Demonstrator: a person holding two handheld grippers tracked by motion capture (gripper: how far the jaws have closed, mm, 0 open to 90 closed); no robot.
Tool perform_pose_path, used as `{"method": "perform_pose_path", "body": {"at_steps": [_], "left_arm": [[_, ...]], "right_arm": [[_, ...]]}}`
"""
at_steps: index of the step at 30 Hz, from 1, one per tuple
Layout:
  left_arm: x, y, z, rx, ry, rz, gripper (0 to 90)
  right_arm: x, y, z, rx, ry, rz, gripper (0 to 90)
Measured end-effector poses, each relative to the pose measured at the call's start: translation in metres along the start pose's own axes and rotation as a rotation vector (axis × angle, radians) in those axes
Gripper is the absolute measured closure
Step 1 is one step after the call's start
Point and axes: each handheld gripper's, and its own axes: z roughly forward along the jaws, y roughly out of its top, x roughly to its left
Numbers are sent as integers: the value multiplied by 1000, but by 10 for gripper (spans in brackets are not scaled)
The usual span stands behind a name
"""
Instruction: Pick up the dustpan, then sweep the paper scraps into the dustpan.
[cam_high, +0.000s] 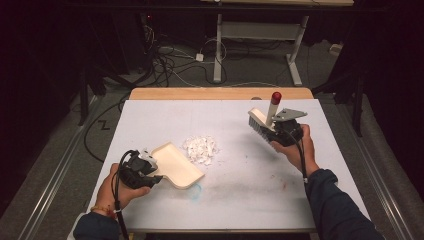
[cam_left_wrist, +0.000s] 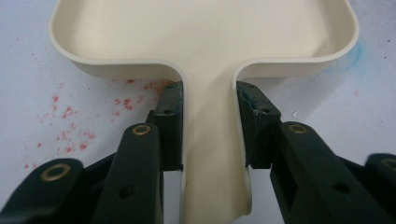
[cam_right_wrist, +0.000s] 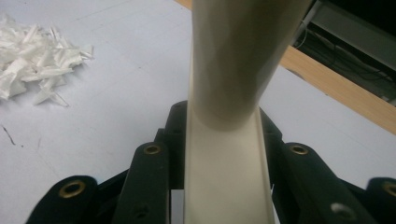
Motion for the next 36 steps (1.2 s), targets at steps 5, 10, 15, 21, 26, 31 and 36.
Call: {"method": "perform_pose_path", "body": {"at_steps": [5, 10, 15, 21, 26, 31, 36], "left_arm": [[1, 2, -1, 6, -1, 8, 634], [0, 0, -2, 4, 2, 18, 634], [2, -5, 0, 11, -5, 11, 634], [3, -6, 2, 21, -13, 5, 635], [3, -6, 5, 23, -16, 0, 634], [4, -6, 8, 30, -22, -4, 634], [4, -6, 9, 29, -22, -5, 634]], "right_arm": [[9, 11, 12, 4, 16, -9, 675], [19, 21, 18, -14, 21, -39, 675], [36, 37, 39, -3, 35, -54, 675], [55, 53, 55, -5, 28, -70, 675], [68, 60, 69, 12, 18, -94, 675], [77, 59, 85, 21, -14, -97, 675], [87, 56, 95, 21, 30, -87, 675]]}}
